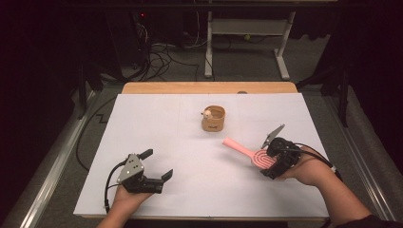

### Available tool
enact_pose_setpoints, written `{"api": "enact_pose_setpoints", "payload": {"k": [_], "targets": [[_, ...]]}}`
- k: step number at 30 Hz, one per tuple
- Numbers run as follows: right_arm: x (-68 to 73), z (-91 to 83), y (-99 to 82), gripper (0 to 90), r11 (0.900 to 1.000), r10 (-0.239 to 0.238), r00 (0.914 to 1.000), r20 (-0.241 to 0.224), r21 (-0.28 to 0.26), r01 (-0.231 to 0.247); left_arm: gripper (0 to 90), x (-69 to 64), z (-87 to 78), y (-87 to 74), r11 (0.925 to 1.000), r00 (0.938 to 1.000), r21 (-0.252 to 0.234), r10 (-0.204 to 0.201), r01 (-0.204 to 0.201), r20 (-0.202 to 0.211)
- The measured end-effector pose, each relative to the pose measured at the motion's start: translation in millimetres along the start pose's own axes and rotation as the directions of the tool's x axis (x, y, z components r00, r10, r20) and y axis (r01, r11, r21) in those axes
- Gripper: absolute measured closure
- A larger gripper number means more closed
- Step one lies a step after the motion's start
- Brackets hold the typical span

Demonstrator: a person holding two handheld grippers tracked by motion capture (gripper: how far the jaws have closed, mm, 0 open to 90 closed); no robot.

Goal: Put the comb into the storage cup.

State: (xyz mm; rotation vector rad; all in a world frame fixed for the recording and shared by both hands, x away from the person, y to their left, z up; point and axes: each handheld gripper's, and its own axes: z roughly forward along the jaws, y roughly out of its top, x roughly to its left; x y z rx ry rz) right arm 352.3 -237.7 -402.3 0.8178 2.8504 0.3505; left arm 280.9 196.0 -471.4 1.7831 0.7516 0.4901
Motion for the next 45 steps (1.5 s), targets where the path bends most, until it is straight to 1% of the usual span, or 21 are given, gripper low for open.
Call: {"api": "enact_pose_setpoints", "payload": {"k": [8, 11, 13, 15, 17, 19, 20, 22, 25, 28, 30, 31, 36, 37, 41, 43, 45], "targets": [[8.7, 7.6, 9.5, 20.9, 0.9997, -0.023, 0.9997, -0.011, -0.004, 0.023, 0.0, 0.2, 0.4, 0.3, 1.0000, 1.0000, -0.004, -0.001, 0.001, -0.009], [12.0, 10.6, 13.8, 20.9, 0.9993, -0.036, 0.9992, -0.016, -0.006, 0.036, 0.0, 3.1, 3.5, 2.8, 0.9999, 0.9999, -0.007, -0.010, 0.010, -0.007], [14.5, 11.8, 17.2, 20.9, 0.9991, -0.043, 0.9988, -0.021, -0.005, 0.043, 0.0, 6.7, 7.8, 9.9, 1.0000, 0.9998, 0.001, -0.009, 0.009, -0.016], [15.7, 12.5, 18.9, 20.9, 0.9989, -0.046, 0.9987, -0.021, -0.007, 0.046, 0.0, 7.5, 8.9, 12.5, 1.0000, 0.9998, 0.004, -0.008, 0.008, -0.016], [18.6, 14.4, 24.1, 20.9, 0.9981, -0.060, 0.9978, -0.026, -0.015, 0.060, 0.0, 8.1, 10.9, 18.3, 0.9999, 0.9997, 0.014, 0.010, -0.009, -0.022], [20.8, 15.0, 27.4, 20.9, 0.9977, -0.068, 0.9973, -0.027, -0.012, 0.067, 0.0, 8.6, 14.0, 29.5, 0.9997, 0.9992, 0.000, 0.024, -0.024, -0.030], [21.7, 15.0, 28.9, 20.9, 0.9973, -0.073, 0.9970, -0.026, -0.010, 0.073, 0.0, 8.6, 14.0, 29.5, 0.9997, 0.9992, 0.000, 0.024, -0.024, -0.030], [22.5, 14.8, 30.3, 20.9, 0.9971, -0.075, 0.9969, -0.024, -0.009, 0.075, 0.0, 9.4, 17.1, 37.9, 0.9995, 0.9993, -0.018, 0.025, -0.026, -0.028], [23.3, 13.7, 34.1, 20.9, 0.9967, -0.080, 0.9965, -0.025, -0.015, 0.080, 0.0, 9.7, 24.0, 48.8, 0.9986, 0.9991, -0.045, 0.027, -0.028, -0.033], [23.1, 12.2, 37.2, 20.8, 0.9964, -0.082, 0.9962, -0.027, -0.022, 0.082, 0.0, 8.0, 32.1, 54.5, 0.9976, 0.9991, -0.063, 0.026, -0.029, -0.035], [23.0, 11.9, 37.8, 20.8, 0.9962, -0.084, 0.9960, -0.030, -0.023, 0.084, 0.0, 5.9, 36.5, 54.1, 0.9974, 0.9993, -0.067, 0.023, -0.025, -0.031], [23.3, 11.7, 38.1, 20.9, 0.9962, -0.085, 0.9959, -0.032, -0.024, 0.084, 0.0, 4.4, 38.3, 53.2, 0.9976, 0.9990, -0.062, 0.030, -0.032, -0.033], [26.3, 10.9, 40.5, 20.8, 0.9950, -0.099, 0.9945, -0.034, -0.020, 0.098, 0.0, -6.3, 44.9, 48.0, 0.9966, 0.9968, -0.031, 0.075, -0.076, -0.025], [26.6, 10.6, 41.1, 20.8, 0.9948, -0.101, 0.9944, -0.033, -0.020, 0.100, 0.0, -9.8, 45.8, 45.3, 0.9956, 0.9957, -0.021, 0.091, -0.091, -0.017], [27.3, 10.5, 42.5, 20.8, 0.9946, -0.102, 0.9941, -0.036, -0.024, 0.101, 0.0, -13.1, 46.7, 39.9, 0.9949, 0.9949, -0.013, 0.100, -0.100, -0.012], [27.9, 10.2, 44.0, 20.8, 0.9944, -0.104, 0.9940, -0.034, -0.022, 0.103, 0.0, -14.3, 47.4, 37.1, 0.9940, 0.9941, 0.010, 0.109, -0.109, -0.008], [28.8, 9.9, 46.5, 20.8, 0.9939, -0.108, 0.9934, -0.039, -0.030, 0.107, 0.0, -16.1, 47.7, 32.9, 0.9930, 0.9931, 0.013, 0.117, -0.117, -0.003]]}}
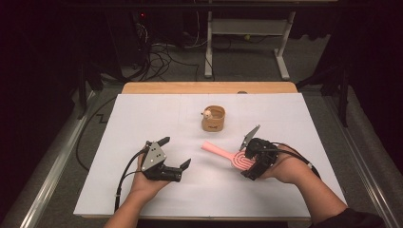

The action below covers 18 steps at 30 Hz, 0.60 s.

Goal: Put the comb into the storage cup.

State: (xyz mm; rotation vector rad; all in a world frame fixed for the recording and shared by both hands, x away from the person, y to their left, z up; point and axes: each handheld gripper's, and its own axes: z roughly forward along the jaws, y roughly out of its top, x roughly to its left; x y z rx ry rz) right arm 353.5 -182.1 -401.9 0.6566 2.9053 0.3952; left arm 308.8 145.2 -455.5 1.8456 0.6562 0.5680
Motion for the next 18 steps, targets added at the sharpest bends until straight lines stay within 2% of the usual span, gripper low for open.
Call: {"api": "enact_pose_setpoints", "payload": {"k": [6, 10, 16, 18], "targets": [[2.5, 1.3, 4.7, 20.8, 1.0000, -0.006, 1.0000, -0.005, 0.003, 0.006, 0.0, -6.9, 1.8, -11.1, 0.9988, 0.9994, 0.034, 0.035, -0.035, 0.004], [6.3, 5.6, 8.3, 20.8, 0.9998, -0.020, 0.9997, -0.017, -0.003, 0.020, 0.0, -14.2, 1.4, -15.8, 0.9950, 0.9967, 0.057, 0.081, -0.081, 0.004], [12.5, 10.1, 13.9, 20.8, 0.9992, -0.039, 0.9987, -0.034, -0.001, 0.039, 0.0, -17.2, 1.2, -16.2, 0.9941, 0.9960, 0.062, 0.090, -0.089, -0.001], [14.7, 10.8, 15.9, 20.8, 0.9990, -0.044, 0.9983, -0.038, 0.002, 0.044, 0.0, -21.2, 3.1, -17.7, 0.9893, 0.9922, 0.077, 0.124, -0.124, -0.003]]}}
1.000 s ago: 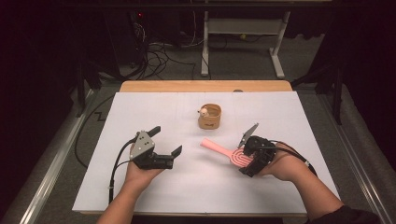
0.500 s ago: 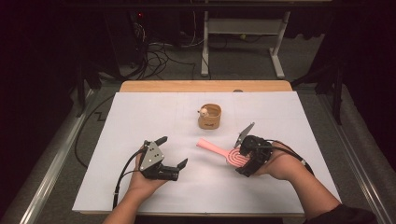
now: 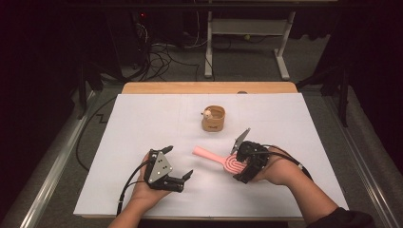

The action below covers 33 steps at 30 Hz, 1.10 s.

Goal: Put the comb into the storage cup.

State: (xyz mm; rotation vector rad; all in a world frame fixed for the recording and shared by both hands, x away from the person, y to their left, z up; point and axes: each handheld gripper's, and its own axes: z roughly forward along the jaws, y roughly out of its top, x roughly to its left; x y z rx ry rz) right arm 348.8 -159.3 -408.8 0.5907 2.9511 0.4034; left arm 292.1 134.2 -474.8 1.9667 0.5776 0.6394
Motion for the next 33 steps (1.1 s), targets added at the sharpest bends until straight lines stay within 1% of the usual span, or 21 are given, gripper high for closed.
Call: {"api": "enact_pose_setpoints", "payload": {"k": [1, 2, 3, 9, 14, 23, 24, 28, 33], "targets": [[1.4, 0.6, 1.1, 20.8, 1.0000, -0.001, 1.0000, -0.001, 0.002, 0.001, 0.0, -1.3, 0.5, -0.1, 0.9998, 0.9999, 0.009, 0.017, -0.017, -0.001], [2.5, 1.2, 2.2, 20.8, 1.0000, -0.007, 1.0000, -0.004, 0.001, 0.007, 0.0, -1.3, 0.5, -0.1, 0.9998, 0.9999, 0.009, 0.017, -0.017, -0.001], [3.7, 1.5, 3.4, 20.8, 1.0000, -0.009, 0.9999, -0.005, 0.002, 0.009, 0.0, -3.8, 1.3, 0.0, 0.9993, 0.9994, 0.015, 0.035, -0.035, -0.003], [11.3, 2.6, 11.5, 20.8, 0.9994, -0.034, 0.9993, -0.014, -0.002, 0.034, 0.0, -6.2, 2.1, 0.8, 0.9986, 0.9987, 0.018, 0.050, -0.050, -0.005], [15.8, 5.5, 16.7, 20.8, 0.9987, -0.050, 0.9985, -0.022, -0.006, 0.050, 0.0, -9.3, 4.0, 0.6, 0.9968, 0.9971, 0.028, 0.075, -0.075, -0.007], [17.8, 10.4, 21.6, 20.8, 0.9979, -0.065, 0.9974, -0.030, -0.002, 0.065, 0.0, -13.8, 5.8, 1.9, 0.9937, 0.9943, 0.034, 0.107, -0.107, -0.001], [17.9, 10.7, 22.1, 20.8, 0.9978, -0.066, 0.9974, -0.031, -0.001, 0.066, 0.0, -14.7, 6.2, 2.6, 0.9922, 0.9929, 0.037, 0.119, -0.119, -0.003], [18.9, 11.6, 24.3, 20.8, 0.9975, -0.070, 0.9970, -0.032, 0.006, 0.070, 0.0, -15.8, 6.8, 3.5, 0.9913, 0.9920, 0.038, 0.127, -0.126, -0.003], [19.2, 13.5, 26.9, 20.8, 0.9970, -0.078, 0.9962, -0.039, 0.003, 0.078, 0.0, -16.6, 8.0, 3.8, 0.9905, 0.9912, 0.038, 0.132, -0.132, -0.004]]}}
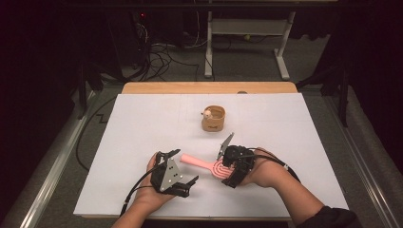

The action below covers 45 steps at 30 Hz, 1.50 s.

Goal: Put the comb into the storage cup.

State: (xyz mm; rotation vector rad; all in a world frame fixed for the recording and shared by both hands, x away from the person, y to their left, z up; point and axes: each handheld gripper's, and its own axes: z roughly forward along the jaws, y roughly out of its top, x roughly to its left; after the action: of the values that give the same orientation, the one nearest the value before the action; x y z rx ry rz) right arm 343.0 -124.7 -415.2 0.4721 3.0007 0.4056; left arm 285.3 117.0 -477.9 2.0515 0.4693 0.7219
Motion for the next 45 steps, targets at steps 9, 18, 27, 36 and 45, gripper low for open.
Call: {"api": "enact_pose_setpoints", "payload": {"k": [9, 18, 27, 36, 45], "targets": [[-0.2, 1.8, 1.7, 20.8, 1.0000, -0.006, 1.0000, 0.001, 0.007, 0.006, 0.0, -0.7, 0.3, 0.3, 0.9999, 0.9999, 0.005, 0.015, -0.015, -0.004], [-1.9, -1.9, -0.6, 20.8, 1.0000, 0.005, 1.0000, 0.006, 0.004, -0.005, 0.0, -1.8, 0.0, 1.1, 0.9996, 0.9996, 0.009, 0.028, -0.028, -0.007], [-2.5, -4.5, 2.9, 20.8, 0.9999, 0.001, 1.0000, 0.006, 0.012, -0.001, 0.0, -1.3, 0.1, 1.7, 0.9991, 0.9990, 0.014, 0.041, -0.041, -0.019], [-1.8, -4.2, 10.4, 20.8, 0.9998, -0.006, 1.0000, 0.000, 0.017, 0.006, 0.0, -2.9, 2.6, 2.6, 0.9964, 0.9960, 0.036, 0.079, -0.077, -0.042], [-0.5, 1.0, 16.7, 20.8, 0.9998, -0.015, 0.9999, -0.005, 0.014, 0.015, 0.0, -8.9, 7.0, 2.6, 0.9875, 0.9885, 0.082, 0.139, -0.134, -0.059]]}}
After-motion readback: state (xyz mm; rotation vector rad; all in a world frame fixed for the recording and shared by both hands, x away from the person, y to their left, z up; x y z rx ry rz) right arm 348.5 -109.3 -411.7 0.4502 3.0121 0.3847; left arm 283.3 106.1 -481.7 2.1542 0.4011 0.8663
